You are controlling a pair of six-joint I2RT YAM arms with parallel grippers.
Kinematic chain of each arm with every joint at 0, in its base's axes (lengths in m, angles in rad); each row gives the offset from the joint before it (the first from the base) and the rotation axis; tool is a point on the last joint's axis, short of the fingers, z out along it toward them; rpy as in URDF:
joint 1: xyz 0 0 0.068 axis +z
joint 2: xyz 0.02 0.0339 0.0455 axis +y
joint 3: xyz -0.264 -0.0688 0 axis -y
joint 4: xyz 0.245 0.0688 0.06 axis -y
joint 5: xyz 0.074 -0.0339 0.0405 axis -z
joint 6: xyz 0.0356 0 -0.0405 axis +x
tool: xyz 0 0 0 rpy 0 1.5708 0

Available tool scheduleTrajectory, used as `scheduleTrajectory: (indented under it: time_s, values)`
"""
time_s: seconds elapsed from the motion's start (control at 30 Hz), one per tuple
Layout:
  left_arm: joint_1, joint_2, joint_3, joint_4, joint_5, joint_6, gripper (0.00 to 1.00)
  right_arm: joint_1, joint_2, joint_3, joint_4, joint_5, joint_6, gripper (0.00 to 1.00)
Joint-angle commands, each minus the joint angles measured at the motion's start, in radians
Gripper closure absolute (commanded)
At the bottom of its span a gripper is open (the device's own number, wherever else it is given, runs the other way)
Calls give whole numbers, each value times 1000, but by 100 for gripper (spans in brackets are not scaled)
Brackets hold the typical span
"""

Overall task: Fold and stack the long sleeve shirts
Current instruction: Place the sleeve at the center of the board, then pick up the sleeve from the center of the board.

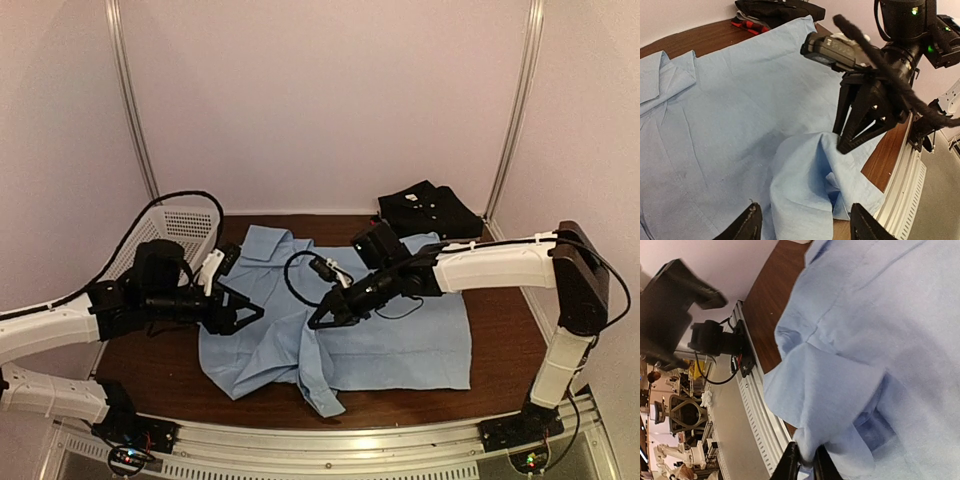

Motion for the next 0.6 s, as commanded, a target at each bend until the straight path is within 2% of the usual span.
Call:
scheduleTrajectory:
  time_s: [0.0,0.17,0.27,0.37,0.57]
  values:
    - [5,-20,-28,56,-39,-31,38,-25,28,17,-21,97,-11,78]
    - [6,-21,-24,52,-79,-46,38,-3,-108,-106,25,176,5,47]
    - [6,-17,-9,38,-129,-45,37,68,-199,-187,43,234,8,35]
    - [7,-3,4,34,-159,-45,36,161,-240,-241,35,306,22,29]
    - [6,29,46,22,-212,-57,32,285,-204,-286,35,411,22,27]
